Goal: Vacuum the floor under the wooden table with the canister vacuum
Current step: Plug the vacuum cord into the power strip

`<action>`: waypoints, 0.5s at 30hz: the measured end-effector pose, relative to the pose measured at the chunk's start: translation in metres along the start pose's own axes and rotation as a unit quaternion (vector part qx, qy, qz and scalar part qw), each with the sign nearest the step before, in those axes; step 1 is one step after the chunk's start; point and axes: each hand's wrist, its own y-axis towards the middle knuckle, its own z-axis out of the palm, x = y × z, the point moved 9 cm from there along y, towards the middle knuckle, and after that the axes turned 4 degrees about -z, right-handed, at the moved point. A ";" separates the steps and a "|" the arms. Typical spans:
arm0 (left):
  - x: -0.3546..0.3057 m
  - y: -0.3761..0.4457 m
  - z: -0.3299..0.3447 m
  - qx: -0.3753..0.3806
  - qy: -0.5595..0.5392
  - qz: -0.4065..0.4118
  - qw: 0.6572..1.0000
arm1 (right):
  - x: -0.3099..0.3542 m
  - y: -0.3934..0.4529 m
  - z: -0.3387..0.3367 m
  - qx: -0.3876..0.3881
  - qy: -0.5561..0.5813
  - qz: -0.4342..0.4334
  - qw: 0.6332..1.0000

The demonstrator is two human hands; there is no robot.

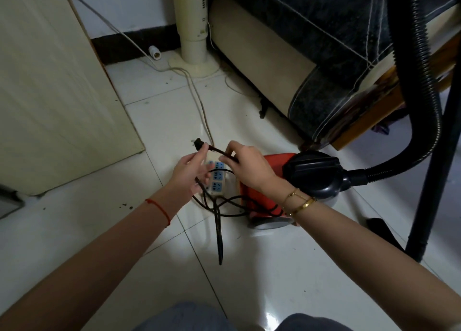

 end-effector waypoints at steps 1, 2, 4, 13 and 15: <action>0.004 0.002 -0.011 -0.031 0.008 -0.017 0.999 | 0.000 0.003 -0.002 0.010 0.040 0.013 0.999; 0.011 0.003 -0.024 -0.070 0.011 -0.037 0.997 | 0.001 0.006 -0.005 0.021 0.066 0.018 0.997; 0.026 0.001 -0.050 -0.131 0.033 -0.086 0.987 | 0.006 0.015 -0.012 0.027 0.073 0.010 0.997; 0.009 0.025 -0.108 -0.185 0.676 -0.020 0.713 | 0.008 0.061 0.001 0.074 -0.049 0.022 0.996; -0.004 0.031 -0.077 -0.176 0.712 0.092 0.674 | 0.002 0.065 0.013 0.093 -0.058 0.042 0.993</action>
